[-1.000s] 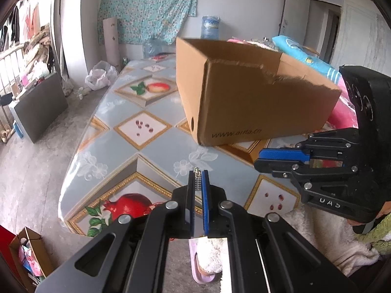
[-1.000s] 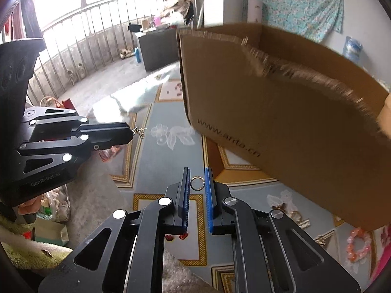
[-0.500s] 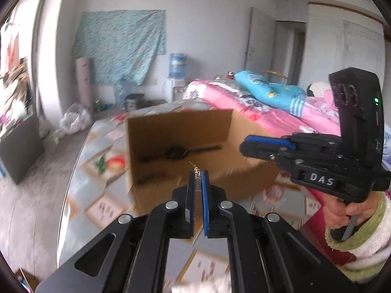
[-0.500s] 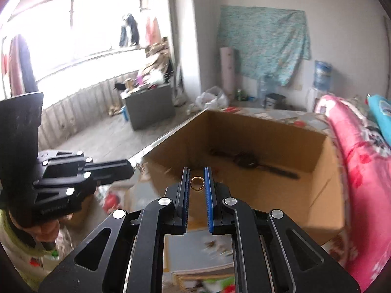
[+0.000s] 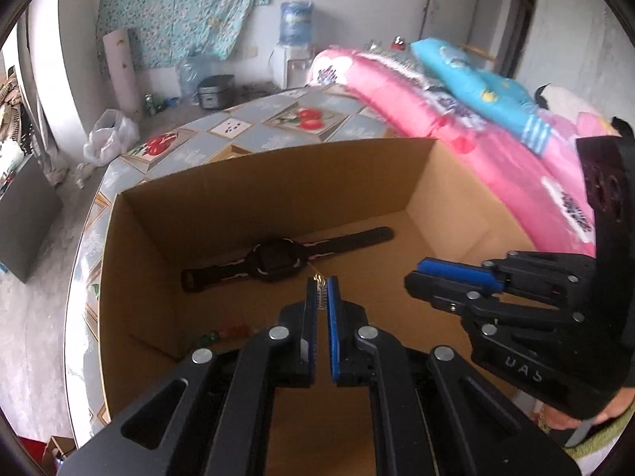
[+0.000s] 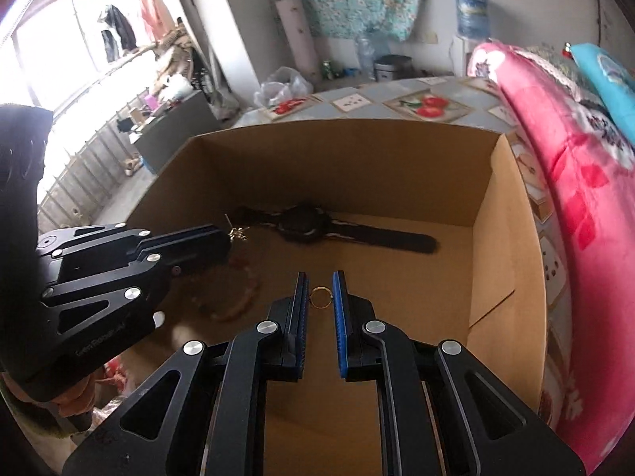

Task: Organize jewelry
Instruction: 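Carry the charm and ring into the box and open both grippers, then withdraw both grippers from the box back toward the table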

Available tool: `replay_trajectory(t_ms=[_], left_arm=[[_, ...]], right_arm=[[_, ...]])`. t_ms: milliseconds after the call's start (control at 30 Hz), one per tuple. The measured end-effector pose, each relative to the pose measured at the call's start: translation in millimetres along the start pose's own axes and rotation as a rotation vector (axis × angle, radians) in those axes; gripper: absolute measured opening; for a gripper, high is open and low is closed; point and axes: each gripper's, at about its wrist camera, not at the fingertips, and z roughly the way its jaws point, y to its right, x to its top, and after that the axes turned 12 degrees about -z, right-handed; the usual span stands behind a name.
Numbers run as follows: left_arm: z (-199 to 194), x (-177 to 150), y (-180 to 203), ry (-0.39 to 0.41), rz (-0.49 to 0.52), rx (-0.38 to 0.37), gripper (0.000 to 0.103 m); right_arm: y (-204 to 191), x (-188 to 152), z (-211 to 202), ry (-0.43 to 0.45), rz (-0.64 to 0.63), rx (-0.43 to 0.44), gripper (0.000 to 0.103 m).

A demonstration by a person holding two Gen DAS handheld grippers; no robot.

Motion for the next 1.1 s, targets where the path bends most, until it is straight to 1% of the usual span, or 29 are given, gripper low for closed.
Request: replay_trajectory(t_ms=[100, 267, 367, 533, 600, 667, 700, 767, 833, 900, 967, 1100], left_arm=[[9, 0, 0, -0.016, -0.022, 0.018, 0.005], [8, -1, 0, -0.008, -0.032, 0.028, 0.007], [1, -1, -1, 0.013, -0.038, 0.032, 0.012], [-32, -9, -5, 0.094, -0.043, 0.013, 0.019], [-55, -19, -9, 0.151, -0.046, -0.009, 0.021], [-74, -28, -13, 0.19, -0.053, -0.033, 0.028], [-89, -38, -17, 0.22, -0.059, -0.052, 0.029], [-108, -52, -21, 0.256, -0.056, -0.071, 0.035], [-126, -69, -25, 0.282, -0.038, -0.083, 0.039], [-141, -89, -29, 0.3, -0.021, -0.094, 0.041], [-149, -104, -31, 0.301, -0.017, -0.113, 0.044], [-154, -137, -30, 0.291, -0.002, -0.15, 0.047]], right_arm=[[5, 4, 2, 0.022, 0.021, 0.009, 0.016], [7, 5, -11, 0.073, 0.022, 0.01, 0.018], [8, 4, -24, 0.116, 0.018, 0.001, 0.021], [11, 2, -53, 0.197, 0.025, 0.007, 0.023], [11, -3, -69, 0.232, 0.026, 0.017, 0.024], [9, -10, -87, 0.267, 0.025, 0.034, 0.025], [8, -15, -98, 0.289, 0.021, 0.044, 0.025], [5, -23, -111, 0.313, 0.007, 0.067, 0.025], [0, -34, -124, 0.331, -0.014, 0.103, 0.025], [-4, -43, -131, 0.333, -0.037, 0.126, 0.025], [-12, -54, -139, 0.333, -0.071, 0.131, 0.025], [-22, -77, -146, 0.337, -0.102, 0.154, 0.025]])
